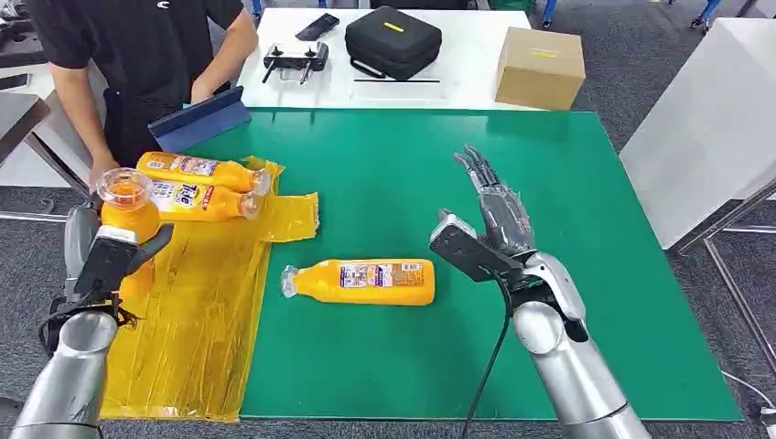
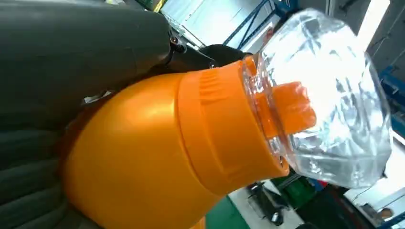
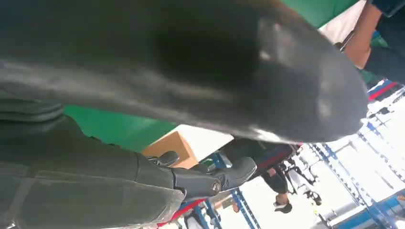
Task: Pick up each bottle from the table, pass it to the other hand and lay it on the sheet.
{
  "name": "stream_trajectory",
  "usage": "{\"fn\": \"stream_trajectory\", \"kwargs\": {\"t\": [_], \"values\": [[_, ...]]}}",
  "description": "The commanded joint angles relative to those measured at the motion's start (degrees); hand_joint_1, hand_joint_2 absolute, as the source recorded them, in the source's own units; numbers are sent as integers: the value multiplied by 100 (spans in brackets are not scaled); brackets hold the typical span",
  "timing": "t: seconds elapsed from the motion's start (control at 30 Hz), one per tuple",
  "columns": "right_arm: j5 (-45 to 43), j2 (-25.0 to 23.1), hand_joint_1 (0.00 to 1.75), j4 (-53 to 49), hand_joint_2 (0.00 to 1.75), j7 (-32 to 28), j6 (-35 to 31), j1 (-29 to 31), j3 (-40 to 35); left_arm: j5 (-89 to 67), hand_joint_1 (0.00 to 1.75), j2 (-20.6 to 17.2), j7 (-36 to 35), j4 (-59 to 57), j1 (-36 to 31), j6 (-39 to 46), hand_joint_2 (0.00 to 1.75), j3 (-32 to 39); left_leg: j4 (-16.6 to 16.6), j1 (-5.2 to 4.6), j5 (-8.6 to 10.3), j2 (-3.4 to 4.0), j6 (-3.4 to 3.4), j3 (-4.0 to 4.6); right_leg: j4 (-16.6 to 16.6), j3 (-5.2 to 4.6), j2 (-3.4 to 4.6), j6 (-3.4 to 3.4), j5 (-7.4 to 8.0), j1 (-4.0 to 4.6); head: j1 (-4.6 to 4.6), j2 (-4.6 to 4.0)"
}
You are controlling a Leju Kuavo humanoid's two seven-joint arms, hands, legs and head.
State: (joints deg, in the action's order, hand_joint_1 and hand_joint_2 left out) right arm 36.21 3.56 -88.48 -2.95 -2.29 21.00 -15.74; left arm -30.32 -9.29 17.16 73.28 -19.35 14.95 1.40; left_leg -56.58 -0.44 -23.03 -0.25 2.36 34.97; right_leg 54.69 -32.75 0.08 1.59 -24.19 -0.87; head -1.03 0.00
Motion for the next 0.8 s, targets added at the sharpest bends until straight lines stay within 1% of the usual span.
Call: {"fn": "stream_trajectory", "kwargs": {"t": [0.03,0.07,0.1,0.13,0.17,0.2,0.23,0.3,0.33,0.37,0.4,0.47,0.5,0.57,0.7,0.73,0.8], "values": [[-353,158,0,818,0,-131,6,588,-430,-1344,175,-627,335,-3139,-1112,1114,175,-1136,8,-4,1,-5,-10,-21,-3,21,-6,-6,-3,-4,2,0],[-364,160,0,854,0,-145,-2,609,-474,-1521,175,-640,368,-3407,-1167,1259,175,-1261,11,-3,0,-5,-13,-32,-6,31,-7,-8,-5,-4,0,0],[-385,147,0,891,0,-162,-20,639,-511,-1746,175,-638,387,-3677,-1230,1455,175,-1414,8,-4,0,-2,-9,-27,-4,21,-4,-5,-4,-4,2,0],[-385,150,0,907,0,-160,-17,655,-531,-1834,175,-625,383,-3785,-1260,1497,175,-1476,11,-4,-4,-2,-16,-45,-6,38,-4,-9,-8,-5,0,0],[-384,155,0,918,0,-159,-14,670,-550,-1945,175,-615,379,-3894,-1299,1559,175,-1554,8,-3,-2,-2,-13,-35,-5,27,-2,-8,-5,-3,2,0],[-404,156,0,925,0,-170,-21,691,-587,-2261,175,-548,303,-4245,-1460,1663,175,-1779,6,-3,-1,-1,-12,-26,-3,21,-1,-6,-4,-3,0,0],[-408,157,0,923,0,-170,-20,692,-599,-2405,175,-534,288,-4377,-1531,1749,175,-1880,6,-3,-6,0,-17,-39,-3,37,-2,-9,-9,-3,2,0],[-424,136,0,927,0,-174,-13,681,-643,-2799,175,-488,160,-4754,-1760,1868,175,-2173,2,-1,-1,-6,-10,-20,0,22,-9,-5,-6,-2,2,0],[-423,130,0,939,0,-173,-12,687,-659,-2879,175,-487,143,-4823,-1792,1905,175,-2234,1,-1,-7,-9,-17,-35,1,39,-12,-9,-13,-2,0,0],[-430,127,0,950,0,-181,-3,692,-676,-2938,175,-498,151,-4874,-1809,1913,175,-2287,0,0,-4,-12,-15,-27,1,32,-14,-7,-10,-1,0,0],[-444,137,0,998,0,-200,12,694,-724,-3244,175,-541,111,-5040,-1877,2061,175,-2527,2,0,1,-8,-9,-14,0,17,-6,-4,-3,-1,0,0],[-486,186,0,1028,0,-286,-1,647,-750,-3423,175,-552,96,-5166,-1926,2111,175,-2682,1,-4,-5,-1,-15,-28,2,30,0,-8,-7,-2,0,0],[-500,201,0,1047,0,-313,-10,641,-759,-3480,175,-534,90,-5216,-1924,2116,175,-2736,1,-1,-2,4,-12,-17,-1,21,3,-6,-2,1,2,0],[-522,209,0,1086,0,-331,-14,682,-785,-3639,175,-482,30,-5301,-1941,2134,175,-2873,2,-3,-5,4,-16,-28,-1,31,2,-8,-6,-1,2,0],[-524,216,0,1087,0,-331,-12,692,-799,-3736,175,-472,16,-5337,-1945,2105,175,-2964,1,-2,-2,2,-12,-16,0,19,0,-6,-4,-1,0,0],[-529,224,0,1089,0,-331,-14,681,-798,-3745,175,-469,24,-5352,-1945,2076,175,-2978,-1,-2,-9,5,-19,-30,2,32,1,-10,-10,-1,2,0],[-556,260,0,1075,0,-343,-37,609,-784,-3759,175,-442,51,-5370,-1905,2053,175,-3015,1,-1,-2,3,-12,-16,0,20,1,-6,-3,0,2,0]]}}
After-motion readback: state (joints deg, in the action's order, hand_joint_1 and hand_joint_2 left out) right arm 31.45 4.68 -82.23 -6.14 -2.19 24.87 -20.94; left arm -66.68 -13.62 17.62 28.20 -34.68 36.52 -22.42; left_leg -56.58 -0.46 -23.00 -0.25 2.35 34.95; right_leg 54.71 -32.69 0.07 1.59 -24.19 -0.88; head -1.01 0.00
